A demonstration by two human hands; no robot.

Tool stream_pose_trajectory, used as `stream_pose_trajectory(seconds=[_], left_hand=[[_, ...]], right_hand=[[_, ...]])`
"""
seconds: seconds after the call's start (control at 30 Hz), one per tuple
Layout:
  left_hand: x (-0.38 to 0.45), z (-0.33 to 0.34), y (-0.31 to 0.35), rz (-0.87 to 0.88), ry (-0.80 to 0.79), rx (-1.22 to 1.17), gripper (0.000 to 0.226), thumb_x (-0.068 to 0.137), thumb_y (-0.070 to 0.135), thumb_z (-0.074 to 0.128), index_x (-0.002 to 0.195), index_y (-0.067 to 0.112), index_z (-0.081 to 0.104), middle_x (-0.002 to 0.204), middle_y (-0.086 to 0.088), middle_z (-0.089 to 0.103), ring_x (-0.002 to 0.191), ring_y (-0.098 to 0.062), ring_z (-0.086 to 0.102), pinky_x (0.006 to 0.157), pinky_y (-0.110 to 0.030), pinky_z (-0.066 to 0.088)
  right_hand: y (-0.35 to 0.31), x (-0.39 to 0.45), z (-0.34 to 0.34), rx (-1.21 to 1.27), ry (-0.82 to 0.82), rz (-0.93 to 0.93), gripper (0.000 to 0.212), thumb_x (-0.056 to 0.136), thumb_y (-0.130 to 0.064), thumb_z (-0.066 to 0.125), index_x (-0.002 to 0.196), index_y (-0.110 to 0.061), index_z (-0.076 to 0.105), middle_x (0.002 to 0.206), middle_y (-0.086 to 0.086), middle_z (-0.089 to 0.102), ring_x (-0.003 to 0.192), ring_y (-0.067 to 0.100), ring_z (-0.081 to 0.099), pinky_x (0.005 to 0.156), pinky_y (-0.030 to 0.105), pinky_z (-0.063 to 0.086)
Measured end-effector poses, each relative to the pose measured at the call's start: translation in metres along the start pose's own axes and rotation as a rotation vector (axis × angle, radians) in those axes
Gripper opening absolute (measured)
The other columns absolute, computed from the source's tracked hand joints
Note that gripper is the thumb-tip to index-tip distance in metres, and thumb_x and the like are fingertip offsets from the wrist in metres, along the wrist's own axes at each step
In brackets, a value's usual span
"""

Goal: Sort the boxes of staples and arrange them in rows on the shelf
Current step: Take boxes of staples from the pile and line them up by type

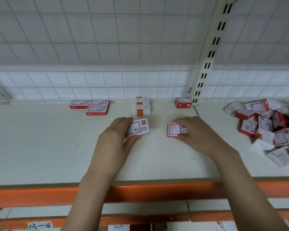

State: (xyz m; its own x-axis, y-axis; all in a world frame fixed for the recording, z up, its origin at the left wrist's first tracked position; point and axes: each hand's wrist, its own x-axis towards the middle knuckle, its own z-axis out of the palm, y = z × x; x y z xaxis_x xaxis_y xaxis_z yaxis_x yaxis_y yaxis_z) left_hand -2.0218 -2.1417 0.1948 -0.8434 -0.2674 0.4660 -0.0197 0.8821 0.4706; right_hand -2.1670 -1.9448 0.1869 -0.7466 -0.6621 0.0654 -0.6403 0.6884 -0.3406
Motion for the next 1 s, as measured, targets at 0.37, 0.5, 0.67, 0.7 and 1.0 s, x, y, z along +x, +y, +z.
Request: stream_pose_trajectory(seconds=[0.37,0.5,0.67,0.7,1.0], left_hand=[[0.022,0.02,-0.002,-0.003,0.033,-0.029,0.04,0.08,0.023,0.069,0.115,0.005,0.062,0.106,-0.006,0.065,0.085,-0.02,0.062,0.074,-0.017,0.041],[0.028,0.027,-0.001,-0.001,0.025,-0.042,0.038,0.079,0.019,0.071,0.113,0.004,0.062,0.103,-0.008,0.065,0.08,-0.018,0.059,0.072,-0.02,0.042],[0.031,0.03,0.001,0.008,0.017,-0.063,0.04,0.077,0.011,0.073,0.114,0.004,0.062,0.103,-0.006,0.065,0.077,-0.01,0.051,0.069,-0.013,0.038],[0.031,0.029,0.0,0.003,0.017,-0.063,0.04,0.077,0.011,0.073,0.115,0.004,0.062,0.103,-0.005,0.064,0.076,-0.01,0.051,0.068,-0.013,0.037],[0.033,0.026,-0.006,-0.047,0.029,-0.017,0.04,0.079,0.013,0.072,0.116,0.003,0.061,0.106,-0.006,0.064,0.079,-0.017,0.056,0.072,-0.022,0.039]], right_hand=[[-0.01,-0.01,0.011,-0.091,0.085,-0.037,0.044,0.095,-0.017,0.041,0.139,-0.014,0.039,0.144,0.0,0.035,0.129,0.019,0.032,0.104,0.023,0.028],[-0.011,-0.011,0.017,-0.075,0.09,-0.033,0.045,0.097,-0.02,0.037,0.142,-0.012,0.034,0.148,0.004,0.031,0.135,0.019,0.026,0.11,0.023,0.02],[0.002,0.022,0.017,-0.143,0.037,-0.053,0.047,0.099,-0.022,0.032,0.144,-0.009,0.027,0.152,0.008,0.024,0.139,0.022,0.02,0.113,0.024,0.007],[0.005,0.029,0.016,-0.164,0.029,-0.061,0.047,0.099,-0.021,0.032,0.144,-0.009,0.027,0.152,0.008,0.024,0.14,0.022,0.02,0.113,0.024,0.006],[0.018,0.075,0.017,-0.307,-0.027,-0.057,0.051,0.099,-0.027,0.03,0.146,-0.008,0.02,0.155,0.008,0.017,0.144,0.022,0.009,0.117,0.035,0.004]])
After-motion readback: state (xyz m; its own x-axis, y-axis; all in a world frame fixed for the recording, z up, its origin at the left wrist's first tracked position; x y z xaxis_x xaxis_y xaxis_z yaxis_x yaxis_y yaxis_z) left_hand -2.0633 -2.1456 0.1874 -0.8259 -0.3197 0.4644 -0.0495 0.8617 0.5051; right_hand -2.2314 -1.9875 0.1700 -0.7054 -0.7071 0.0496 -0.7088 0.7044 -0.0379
